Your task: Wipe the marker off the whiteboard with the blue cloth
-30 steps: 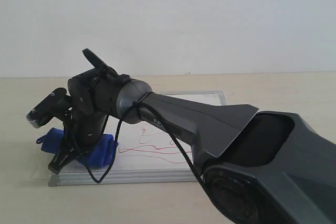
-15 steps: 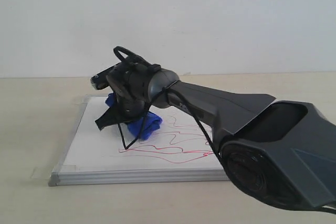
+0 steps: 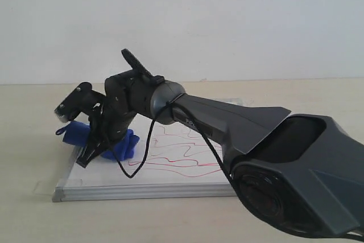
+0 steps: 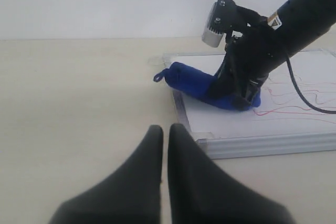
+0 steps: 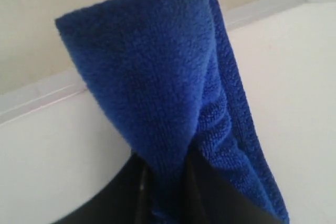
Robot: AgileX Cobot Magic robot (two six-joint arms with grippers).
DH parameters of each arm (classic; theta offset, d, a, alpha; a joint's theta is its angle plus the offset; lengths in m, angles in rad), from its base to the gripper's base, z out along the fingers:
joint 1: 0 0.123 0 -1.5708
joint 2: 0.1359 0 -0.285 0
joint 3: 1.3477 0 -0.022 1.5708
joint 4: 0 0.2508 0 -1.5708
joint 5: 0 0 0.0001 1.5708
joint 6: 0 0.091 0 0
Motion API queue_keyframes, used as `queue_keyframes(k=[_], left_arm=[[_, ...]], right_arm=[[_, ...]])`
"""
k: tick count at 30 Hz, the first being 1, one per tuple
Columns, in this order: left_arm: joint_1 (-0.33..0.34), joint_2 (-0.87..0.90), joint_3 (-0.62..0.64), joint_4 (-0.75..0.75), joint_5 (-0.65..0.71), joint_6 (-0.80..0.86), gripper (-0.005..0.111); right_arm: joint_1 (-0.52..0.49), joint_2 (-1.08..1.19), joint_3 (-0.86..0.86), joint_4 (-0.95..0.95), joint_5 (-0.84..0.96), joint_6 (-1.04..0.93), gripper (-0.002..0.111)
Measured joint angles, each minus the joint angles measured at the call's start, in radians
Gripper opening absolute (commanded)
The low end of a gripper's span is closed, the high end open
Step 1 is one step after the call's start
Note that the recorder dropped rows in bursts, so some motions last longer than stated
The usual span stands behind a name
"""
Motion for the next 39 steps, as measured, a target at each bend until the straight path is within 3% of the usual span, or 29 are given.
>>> queue_keyframes(k=[5, 11, 17, 24, 27, 39], left_arm=[[0.0, 0.0, 0.0, 0.0, 0.0, 0.0, 0.004], [0.0, 0.0, 0.0, 0.0, 0.0, 0.0, 0.004], [0.0, 0.0, 0.0, 0.0, 0.0, 0.0, 0.004], [0.0, 0.0, 0.0, 0.0, 0.0, 0.0, 0.004], [0.0, 0.0, 0.0, 0.0, 0.0, 0.0, 0.004], [0.0, 0.0, 0.0, 0.0, 0.0, 0.0, 0.004]], right_arm=[[-0.012, 0.005, 0.001, -0.305, 0.004, 0.48, -0.001], [-0.039, 0.005, 0.001, -0.535, 0.134, 0.732, -0.001], [-0.042, 0.005, 0.005, -0.535, 0.112, 0.795, -0.001], [-0.017, 0.016, 0.007, -0.414, -0.187, 0.749, -0.001], [-0.006, 0.016, 0.007, -0.401, -0.235, 0.742, -0.001], [-0.042, 0.016, 0.007, -0.634, 0.112, 0.753, -0.001]])
